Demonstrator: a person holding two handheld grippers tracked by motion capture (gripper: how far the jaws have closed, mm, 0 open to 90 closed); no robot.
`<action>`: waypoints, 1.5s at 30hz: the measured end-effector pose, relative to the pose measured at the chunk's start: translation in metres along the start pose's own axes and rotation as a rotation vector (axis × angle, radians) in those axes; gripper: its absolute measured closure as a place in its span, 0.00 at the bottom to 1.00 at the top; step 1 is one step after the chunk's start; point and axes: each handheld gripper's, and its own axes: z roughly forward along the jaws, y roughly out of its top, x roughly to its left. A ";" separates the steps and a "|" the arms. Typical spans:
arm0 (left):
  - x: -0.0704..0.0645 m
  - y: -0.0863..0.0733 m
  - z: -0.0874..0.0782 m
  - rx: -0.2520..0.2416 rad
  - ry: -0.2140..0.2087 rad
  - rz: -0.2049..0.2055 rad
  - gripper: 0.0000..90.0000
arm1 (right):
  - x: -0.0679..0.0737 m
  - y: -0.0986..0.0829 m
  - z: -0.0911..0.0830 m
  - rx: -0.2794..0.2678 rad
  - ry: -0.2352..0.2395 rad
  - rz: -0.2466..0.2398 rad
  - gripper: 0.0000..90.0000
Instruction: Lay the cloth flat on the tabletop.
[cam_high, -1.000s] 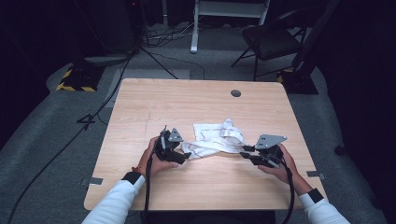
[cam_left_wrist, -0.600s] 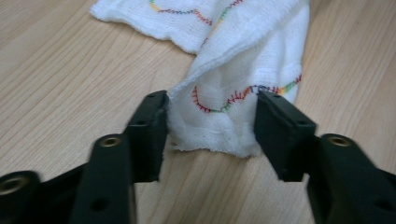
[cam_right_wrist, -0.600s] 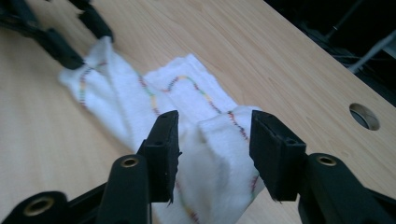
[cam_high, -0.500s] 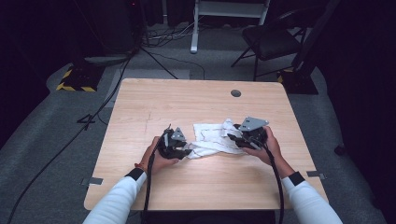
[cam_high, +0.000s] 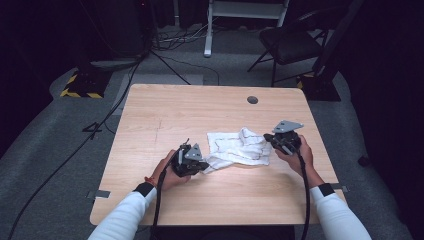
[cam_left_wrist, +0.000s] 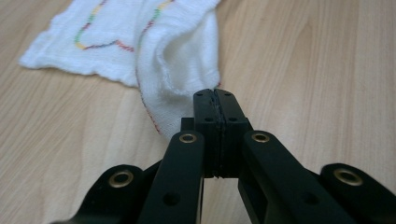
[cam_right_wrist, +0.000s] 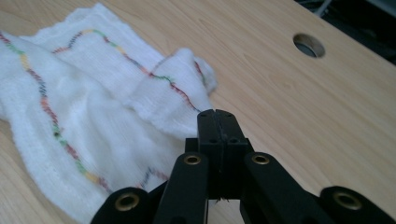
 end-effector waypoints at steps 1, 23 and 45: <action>-0.001 0.001 0.000 -0.002 -0.012 0.005 0.99 | -0.005 -0.004 -0.003 0.007 -0.005 0.018 1.00; 0.073 0.020 0.021 -0.038 0.198 -0.253 0.31 | 0.033 0.026 0.019 -0.046 0.124 -0.110 0.67; 0.105 0.035 0.065 -0.003 0.137 -0.287 0.70 | 0.022 0.016 0.043 0.068 0.017 -0.095 0.98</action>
